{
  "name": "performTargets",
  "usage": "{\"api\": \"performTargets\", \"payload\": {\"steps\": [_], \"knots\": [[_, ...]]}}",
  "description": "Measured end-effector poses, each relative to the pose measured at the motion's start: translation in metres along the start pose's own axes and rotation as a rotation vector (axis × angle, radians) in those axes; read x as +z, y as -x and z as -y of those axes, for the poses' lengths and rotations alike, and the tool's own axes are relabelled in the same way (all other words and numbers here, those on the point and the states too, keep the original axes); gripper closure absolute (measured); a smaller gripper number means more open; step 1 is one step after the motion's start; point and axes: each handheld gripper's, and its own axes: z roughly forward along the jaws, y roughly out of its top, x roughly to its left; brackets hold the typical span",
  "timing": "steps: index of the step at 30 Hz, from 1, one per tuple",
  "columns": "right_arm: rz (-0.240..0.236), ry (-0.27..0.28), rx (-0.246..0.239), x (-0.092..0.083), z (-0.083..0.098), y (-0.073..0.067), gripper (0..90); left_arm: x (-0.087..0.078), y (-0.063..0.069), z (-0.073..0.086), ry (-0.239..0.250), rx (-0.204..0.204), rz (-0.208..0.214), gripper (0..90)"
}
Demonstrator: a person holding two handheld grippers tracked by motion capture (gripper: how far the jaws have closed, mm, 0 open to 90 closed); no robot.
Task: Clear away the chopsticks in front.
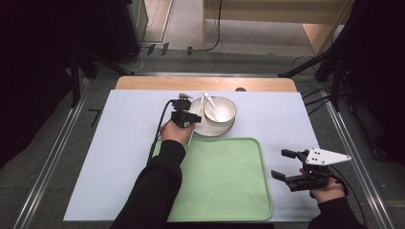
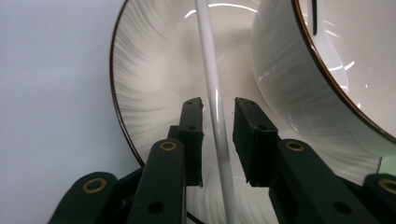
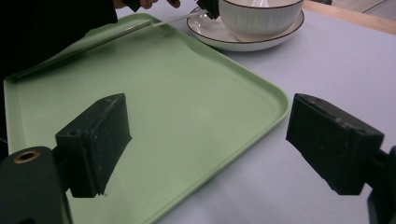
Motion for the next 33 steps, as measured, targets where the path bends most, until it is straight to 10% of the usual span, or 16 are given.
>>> {"api": "performTargets", "payload": {"steps": [12, 33], "knots": [[0.002, -0.003, -0.006, 0.0, 0.0, -0.001, 14.0, -0.014, -0.005, -0.001, -0.005, -0.027, 0.0, 85.5], [0.008, -0.004, 0.0, -0.001, 0.0, -0.001, 14.0, -0.11, -0.021, 0.034, 0.046, 0.0, 0.039, 85.6]]}}
